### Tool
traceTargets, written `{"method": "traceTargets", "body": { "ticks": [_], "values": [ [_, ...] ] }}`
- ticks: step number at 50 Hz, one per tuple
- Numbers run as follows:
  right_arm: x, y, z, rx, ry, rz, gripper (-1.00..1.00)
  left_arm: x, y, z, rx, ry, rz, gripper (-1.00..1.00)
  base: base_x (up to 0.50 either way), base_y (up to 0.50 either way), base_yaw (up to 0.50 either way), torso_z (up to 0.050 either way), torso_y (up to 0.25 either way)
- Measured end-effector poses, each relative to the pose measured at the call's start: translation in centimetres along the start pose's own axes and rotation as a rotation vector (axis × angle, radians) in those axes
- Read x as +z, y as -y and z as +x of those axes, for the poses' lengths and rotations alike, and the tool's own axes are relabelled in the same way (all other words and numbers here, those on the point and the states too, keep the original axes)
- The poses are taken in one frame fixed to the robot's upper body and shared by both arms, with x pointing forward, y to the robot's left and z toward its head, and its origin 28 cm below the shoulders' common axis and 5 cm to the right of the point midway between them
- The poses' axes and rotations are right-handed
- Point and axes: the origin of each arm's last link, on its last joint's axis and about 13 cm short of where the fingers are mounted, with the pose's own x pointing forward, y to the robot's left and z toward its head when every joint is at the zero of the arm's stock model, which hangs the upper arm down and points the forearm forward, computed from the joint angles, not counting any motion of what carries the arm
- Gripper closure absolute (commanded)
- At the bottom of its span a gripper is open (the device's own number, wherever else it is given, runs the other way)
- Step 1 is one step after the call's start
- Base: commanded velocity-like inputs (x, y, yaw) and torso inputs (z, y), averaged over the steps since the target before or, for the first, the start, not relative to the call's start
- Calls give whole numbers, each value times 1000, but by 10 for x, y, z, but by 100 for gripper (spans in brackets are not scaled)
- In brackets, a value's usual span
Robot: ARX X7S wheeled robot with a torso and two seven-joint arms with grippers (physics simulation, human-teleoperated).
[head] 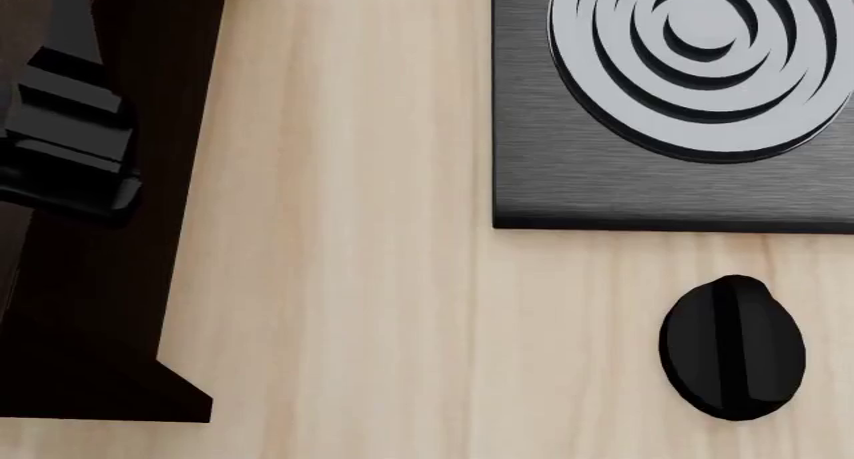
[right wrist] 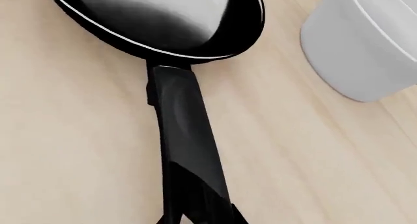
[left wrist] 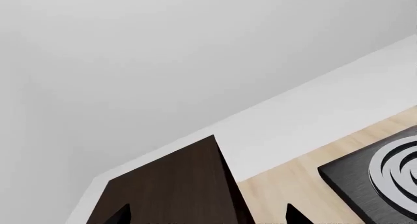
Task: Put the frying pan under the cabinet shelf.
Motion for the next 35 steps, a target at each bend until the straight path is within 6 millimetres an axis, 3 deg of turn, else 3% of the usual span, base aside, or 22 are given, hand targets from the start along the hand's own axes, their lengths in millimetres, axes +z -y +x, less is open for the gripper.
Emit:
{"method": "traceTargets", "body": {
  "ticks": [35],
  "values": [
    [49,-1,-62,97,208,-37,100,-3,-19,-17,46,0,-35,-100,0,0,0,0,0]
  ]
}}
